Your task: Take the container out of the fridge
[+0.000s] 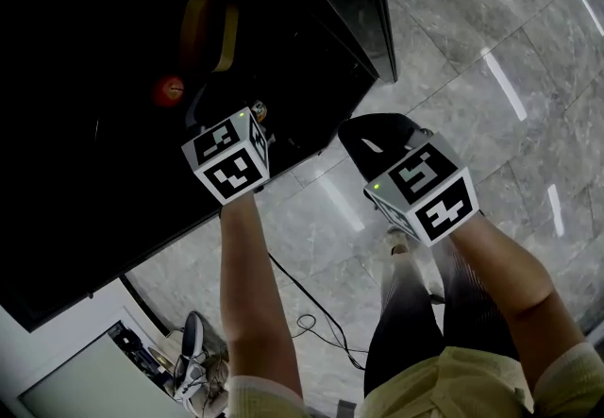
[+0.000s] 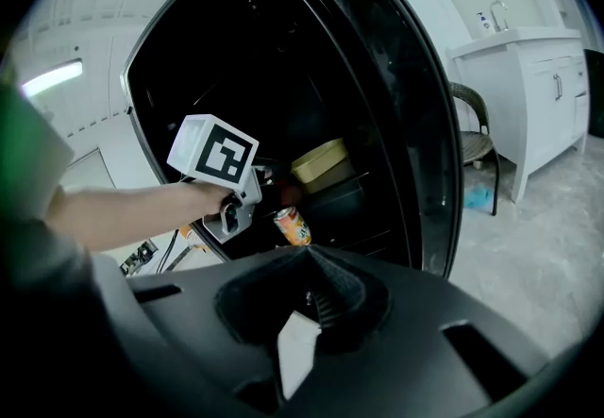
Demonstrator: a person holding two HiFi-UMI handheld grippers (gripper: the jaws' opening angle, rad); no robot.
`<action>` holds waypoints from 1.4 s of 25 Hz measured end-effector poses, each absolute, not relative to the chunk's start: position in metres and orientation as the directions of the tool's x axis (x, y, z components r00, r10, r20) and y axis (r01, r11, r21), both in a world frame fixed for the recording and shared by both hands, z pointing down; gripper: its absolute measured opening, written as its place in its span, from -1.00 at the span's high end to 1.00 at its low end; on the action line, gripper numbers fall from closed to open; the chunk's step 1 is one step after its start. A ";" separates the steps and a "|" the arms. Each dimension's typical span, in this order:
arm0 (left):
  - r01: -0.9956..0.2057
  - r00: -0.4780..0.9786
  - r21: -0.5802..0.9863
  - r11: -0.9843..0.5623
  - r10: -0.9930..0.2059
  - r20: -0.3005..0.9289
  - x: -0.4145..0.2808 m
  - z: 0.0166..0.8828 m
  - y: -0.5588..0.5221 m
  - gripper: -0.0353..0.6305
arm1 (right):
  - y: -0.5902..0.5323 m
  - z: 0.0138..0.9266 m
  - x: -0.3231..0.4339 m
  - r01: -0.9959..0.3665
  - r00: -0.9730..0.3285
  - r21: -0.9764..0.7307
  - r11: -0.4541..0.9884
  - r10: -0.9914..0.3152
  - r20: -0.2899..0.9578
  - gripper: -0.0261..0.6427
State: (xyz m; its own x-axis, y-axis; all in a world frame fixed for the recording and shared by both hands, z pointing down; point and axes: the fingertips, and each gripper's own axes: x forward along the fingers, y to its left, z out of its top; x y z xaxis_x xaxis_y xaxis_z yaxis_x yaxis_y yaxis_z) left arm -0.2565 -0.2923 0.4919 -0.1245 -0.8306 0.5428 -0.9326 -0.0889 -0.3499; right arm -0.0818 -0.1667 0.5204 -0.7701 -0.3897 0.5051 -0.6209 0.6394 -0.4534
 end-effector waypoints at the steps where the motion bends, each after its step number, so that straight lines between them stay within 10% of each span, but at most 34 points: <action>1: -0.924 -0.131 -0.370 -0.096 -0.831 0.541 -0.258 0.493 -0.295 0.81 | -0.167 0.520 -0.081 -0.619 -0.771 -0.453 0.641 -0.388 0.504 0.84; 13: -0.844 -0.141 -0.497 -0.201 -0.811 0.568 -0.253 0.504 -0.316 0.41 | -0.156 0.541 -0.080 -0.611 -0.768 -0.461 0.643 -0.342 0.541 0.84; 24: -0.631 -0.166 -0.642 -0.436 -0.733 0.660 -0.249 0.526 -0.334 0.42 | -0.152 0.555 -0.075 -0.613 -0.757 -0.455 0.646 -0.315 0.573 0.84; 35: -0.705 -0.081 -0.503 -0.500 -0.647 0.758 -0.240 0.531 -0.323 0.79 | -0.151 0.555 -0.071 -0.632 -0.749 -0.462 0.623 -0.336 0.572 0.84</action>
State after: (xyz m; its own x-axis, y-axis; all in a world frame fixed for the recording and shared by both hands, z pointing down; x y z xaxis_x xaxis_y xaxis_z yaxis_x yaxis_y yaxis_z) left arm -0.2402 -0.3225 0.5310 -0.0809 -0.6474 0.7578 -0.7053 -0.5001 -0.5025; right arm -0.0711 -0.1506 0.5554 -0.7486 -0.3360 0.5716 -0.6319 0.6225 -0.4617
